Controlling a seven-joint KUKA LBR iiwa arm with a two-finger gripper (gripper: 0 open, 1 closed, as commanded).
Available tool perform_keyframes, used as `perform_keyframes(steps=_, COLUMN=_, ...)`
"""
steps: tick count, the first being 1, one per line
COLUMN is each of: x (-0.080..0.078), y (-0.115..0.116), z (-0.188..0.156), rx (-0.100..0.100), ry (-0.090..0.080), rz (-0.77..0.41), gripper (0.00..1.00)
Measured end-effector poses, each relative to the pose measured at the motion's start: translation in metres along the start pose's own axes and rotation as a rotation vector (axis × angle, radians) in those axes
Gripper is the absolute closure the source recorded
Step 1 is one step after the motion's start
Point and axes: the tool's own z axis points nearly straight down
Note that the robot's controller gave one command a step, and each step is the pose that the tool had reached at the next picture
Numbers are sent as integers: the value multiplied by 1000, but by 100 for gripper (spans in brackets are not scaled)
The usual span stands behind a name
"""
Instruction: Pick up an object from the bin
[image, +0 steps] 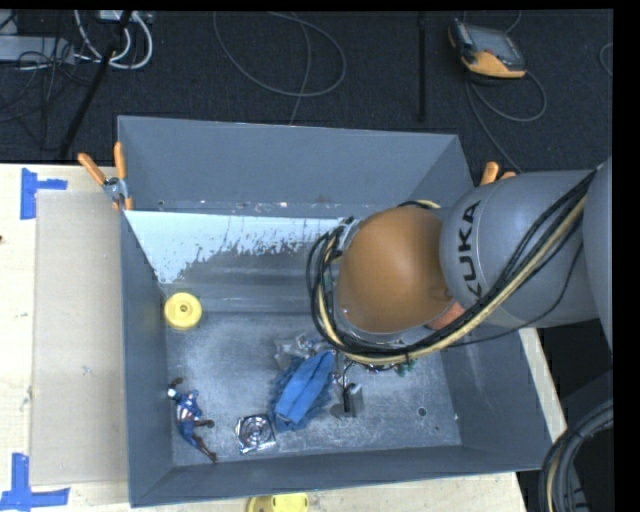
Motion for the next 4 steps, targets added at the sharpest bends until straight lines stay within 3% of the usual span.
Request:
perform_keyframes(steps=1, x=-1, y=3, z=31, rx=-6, ry=6, rz=-50, gripper=100)
perform_keyframes(steps=4, x=0, y=4, z=14, rx=-8, ry=10, rz=-49, gripper=100)
